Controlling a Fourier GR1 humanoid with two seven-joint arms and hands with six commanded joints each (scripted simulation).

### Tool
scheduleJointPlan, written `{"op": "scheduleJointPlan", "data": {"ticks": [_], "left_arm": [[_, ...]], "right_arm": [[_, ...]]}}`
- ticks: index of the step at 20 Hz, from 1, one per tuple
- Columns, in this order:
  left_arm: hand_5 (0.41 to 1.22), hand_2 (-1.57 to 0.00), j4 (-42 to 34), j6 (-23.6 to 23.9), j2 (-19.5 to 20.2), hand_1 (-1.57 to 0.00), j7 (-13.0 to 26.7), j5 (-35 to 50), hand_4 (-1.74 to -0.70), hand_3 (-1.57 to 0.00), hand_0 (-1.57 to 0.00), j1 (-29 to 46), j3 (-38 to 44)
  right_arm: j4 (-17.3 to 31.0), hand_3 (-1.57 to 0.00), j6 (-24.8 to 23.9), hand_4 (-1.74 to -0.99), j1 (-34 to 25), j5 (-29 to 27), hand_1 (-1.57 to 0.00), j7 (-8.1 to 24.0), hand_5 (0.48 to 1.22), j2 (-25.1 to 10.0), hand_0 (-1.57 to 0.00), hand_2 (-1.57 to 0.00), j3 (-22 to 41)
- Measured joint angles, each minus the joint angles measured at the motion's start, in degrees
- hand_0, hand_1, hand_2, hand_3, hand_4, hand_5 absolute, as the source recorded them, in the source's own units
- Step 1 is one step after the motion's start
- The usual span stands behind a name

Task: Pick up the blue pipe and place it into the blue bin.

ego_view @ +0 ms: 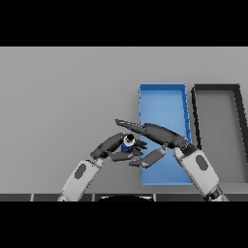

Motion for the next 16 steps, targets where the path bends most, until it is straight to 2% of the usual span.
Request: {"op": "scheduleJointPlan", "data": {"ticks": [3,5,6,7,8,10,11,12,14,16], "left_arm": [[1.221,-1.57,-0.06,-2.04,-0.30,-1.57,-0.05,0.84,-1.45,-1.57,-1.57,0.35,0.58],[1.221,-1.57,-0.19,-2.71,-0.33,-1.57,-1.61,0.02,-1.46,-1.57,-1.57,0.29,0.84],[1.221,-1.57,0.00,-3.05,-0.73,-1.57,-0.95,0.06,-1.51,-1.57,-1.57,0.55,0.88],[1.221,-1.54,0.45,-2.53,-0.97,-1.57,0.58,-0.40,-1.56,-1.30,-1.57,0.48,1.38],[1.221,-1.53,0.42,-2.39,-1.48,-1.57,1.53,-0.54,-1.60,-1.14,-1.57,0.55,1.44],[1.221,-1.54,0.11,-2.65,-1.48,-1.57,2.02,-0.52,-1.65,-1.21,-1.57,0.94,1.78],[1.221,-1.55,0.11,-2.80,-1.47,-1.57,1.07,-0.52,-1.67,-1.23,-1.57,1.04,2.08],[1.221,-1.55,0.08,-2.86,-1.81,-1.57,1.04,-0.69,-1.68,-1.27,-1.57,1.34,1.96],[1.221,-1.56,1.02,-3.19,-2.25,-1.57,0.71,-1.06,-1.70,-1.33,-1.57,0.38,2.58],[1.221,-1.55,0.27,-3.52,-2.63,-1.57,0.65,-1.32,-1.72,-1.37,-1.57,1.11,2.22]], "right_arm": [[2.58,0.00,1.11,-1.214,-2.74,-0.61,-0.01,0.91,0.511,1.93,0.00,-0.02,1.21],[4.45,-0.05,1.51,-1.222,-4.76,-0.72,-0.11,2.13,0.517,3.07,-0.02,-0.13,1.76],[5.28,-0.14,1.94,-1.255,-5.26,-0.31,-0.24,2.08,0.519,3.66,-0.17,-0.25,2.23],[6.03,-0.31,1.99,-1.303,-6.01,-0.22,-0.44,2.33,0.520,4.69,-0.40,-0.43,2.77],[6.68,-0.50,1.93,-1.383,-6.81,-0.19,-0.65,2.57,0.523,5.28,-0.63,-0.66,2.88],[6.90,-0.79,2.11,-1.496,-7.05,0.75,-0.98,1.89,0.555,5.68,-0.97,-0.99,3.51],[7.02,-0.90,2.18,-1.537,-7.40,0.80,-1.10,1.82,0.600,5.79,-1.09,-1.10,3.55],[7.35,-1.03,2.51,-1.513,-6.96,0.04,-1.19,1.16,0.671,5.95,-1.19,-1.20,3.41],[7.39,-1.23,1.57,-1.481,-6.30,-1.98,-1.33,0.70,0.869,7.42,-1.32,-1.33,3.07],[6.97,-1.35,1.86,-1.474,-5.69,-1.32,-1.42,-1.51,0.996,7.69,-1.41,-1.42,2.97]]}}
